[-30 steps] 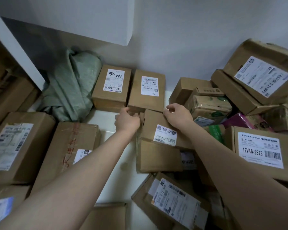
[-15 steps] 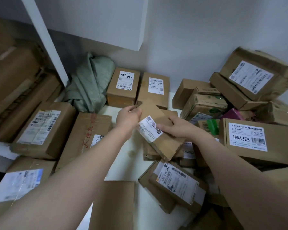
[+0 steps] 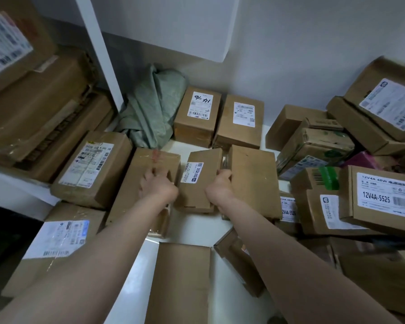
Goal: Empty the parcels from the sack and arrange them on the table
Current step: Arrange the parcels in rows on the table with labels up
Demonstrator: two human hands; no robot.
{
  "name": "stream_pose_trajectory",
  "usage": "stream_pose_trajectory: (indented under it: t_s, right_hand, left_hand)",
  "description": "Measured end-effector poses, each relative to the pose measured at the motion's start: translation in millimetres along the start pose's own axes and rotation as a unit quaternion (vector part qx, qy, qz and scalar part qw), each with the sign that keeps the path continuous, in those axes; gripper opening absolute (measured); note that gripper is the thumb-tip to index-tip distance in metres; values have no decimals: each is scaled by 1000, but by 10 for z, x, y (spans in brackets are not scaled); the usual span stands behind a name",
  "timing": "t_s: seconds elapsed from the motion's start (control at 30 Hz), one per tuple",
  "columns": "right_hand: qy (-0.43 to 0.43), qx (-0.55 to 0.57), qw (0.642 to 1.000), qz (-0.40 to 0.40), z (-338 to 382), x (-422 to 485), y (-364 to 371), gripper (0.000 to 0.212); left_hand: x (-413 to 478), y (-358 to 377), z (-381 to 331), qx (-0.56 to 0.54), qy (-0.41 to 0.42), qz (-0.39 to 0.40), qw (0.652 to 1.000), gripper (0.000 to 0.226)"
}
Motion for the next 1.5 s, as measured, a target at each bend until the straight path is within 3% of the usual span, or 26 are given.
stream_pose_trajectory:
  t_s: [0.07,0.17,0.2,0.37,0.47,0.53,0.63,0.7,0.77,0.83,0.9,1.0,1.13,1.23,1.3,1.37,1.43,1.5]
  right_hand:
    - [8,-25,1000,-5,-21,-3,62,13]
    - [32,-98,993,52,-49,42,125,50]
    - [28,-130,989,66,-42,24,120,53]
    - [-19,-145,984,98,-25,5,71,38]
    - [-108,-118,987,7,35,35,-38,43]
    - [-148,-100,979,-98,100,61,-243,45]
    - [-122,-221,939,-232,121,126,-605,63]
    - [-12,-280,940,-194,-44,212,-759,101]
    - [102,-219,963,-122,-307,273,-822,129]
    - [154,-159,971,-85,-471,303,-828,139]
    - [150,-170,971,-76,-474,294,-797,143]
    - [145,-215,963,-69,-469,224,-740,149]
    - [91,-122,980,-126,-493,143,-853,125]
    - [80,116,987,-74,-490,86,-1006,104]
    - [70,259,963,24,-465,-2,-1075,73]
    - [69,365,927,58,-450,-88,-1142,34]
    - [91,396,914,13,-497,-141,-1154,21]
    - [97,290,950,-64,-606,-81,-1157,35]
  left_hand:
    - [13,14,7,6,22,1,1000,56]
    - [15,6,-26,-6,29,-17,999,55]
    - [12,3,-46,-16,23,-24,999,55]
    - [1,59,-219,-5,-22,-77,997,73]
    - [28,168,-391,35,48,-154,986,62]
    - [30,284,-539,47,101,-151,982,58]
    - [-27,431,-757,39,151,-125,980,53]
    - [-90,495,-852,40,173,-85,980,54]
    - [-145,571,-881,15,181,-12,983,51]
    - [-197,673,-882,-18,173,73,982,49]
    - [-268,762,-870,-49,141,154,977,56]
    - [-344,759,-841,-86,107,188,972,63]
    - [-374,694,-822,-170,131,173,961,56]
    - [-433,509,-834,-289,59,121,948,39]
    - [-447,456,-835,-392,-19,139,909,46]
    - [-527,425,-886,-490,-50,192,849,50]
    - [-637,432,-971,-504,-20,229,833,43]
    - [-700,478,-1065,-482,32,230,845,27]
Point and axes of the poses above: each hand's wrist, its own x-axis towards the middle knuckle, its own y-axis out of the palm, z = x × y, the point moved 4 cm from there along x, towards the middle knuckle, and after that the axes turned 1 degree about -z, right-handed, at the moved point
